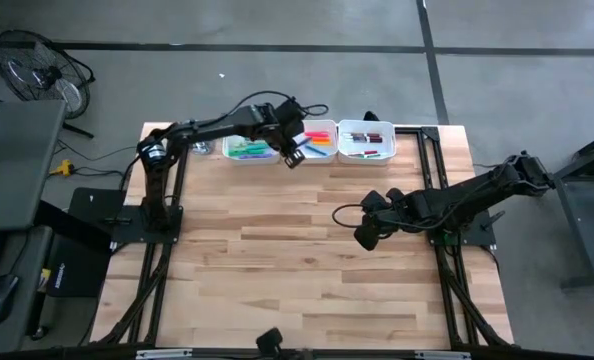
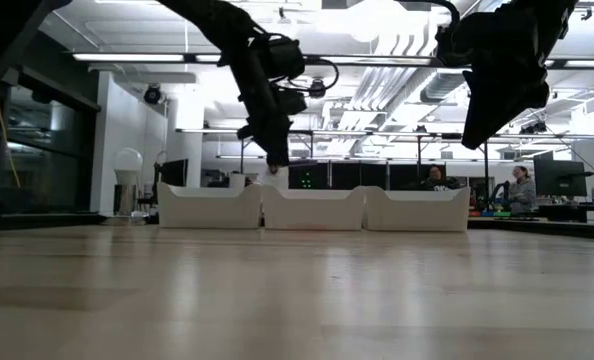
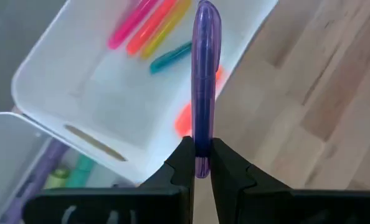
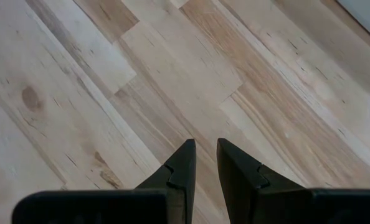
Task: Pick & Place Markers
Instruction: Put the violet pen into the middle white bin
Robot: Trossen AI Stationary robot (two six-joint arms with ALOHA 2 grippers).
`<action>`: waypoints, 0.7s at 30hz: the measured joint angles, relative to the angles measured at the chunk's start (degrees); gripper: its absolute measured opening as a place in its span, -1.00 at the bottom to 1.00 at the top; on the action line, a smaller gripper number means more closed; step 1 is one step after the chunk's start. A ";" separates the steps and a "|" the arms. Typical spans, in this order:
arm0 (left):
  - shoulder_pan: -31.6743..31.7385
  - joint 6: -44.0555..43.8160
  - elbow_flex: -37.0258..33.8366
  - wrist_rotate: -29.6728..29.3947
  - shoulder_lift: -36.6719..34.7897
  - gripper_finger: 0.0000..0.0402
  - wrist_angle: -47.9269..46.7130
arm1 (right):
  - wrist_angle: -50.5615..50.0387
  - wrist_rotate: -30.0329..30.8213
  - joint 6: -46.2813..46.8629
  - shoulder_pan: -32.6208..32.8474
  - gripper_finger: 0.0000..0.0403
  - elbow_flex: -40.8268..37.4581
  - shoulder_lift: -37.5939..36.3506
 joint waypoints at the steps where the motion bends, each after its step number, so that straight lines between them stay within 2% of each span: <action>1: 0.65 1.28 0.00 0.24 0.00 -0.88 -0.27 | 0.00 0.00 0.23 0.00 -0.73 0.00 0.00; 13: 7.35 9.75 0.38 4.07 0.46 -0.88 -0.24 | 0.02 0.61 2.79 -0.15 -0.73 0.00 0.00; 17: 7.98 13.99 6.29 4.48 4.73 -0.87 -5.50 | 0.00 1.07 4.14 -0.15 -0.73 0.00 0.00; 21: 7.96 19.08 18.22 3.22 11.03 -0.87 -13.23 | 0.02 0.96 5.12 -0.15 -0.73 0.00 0.00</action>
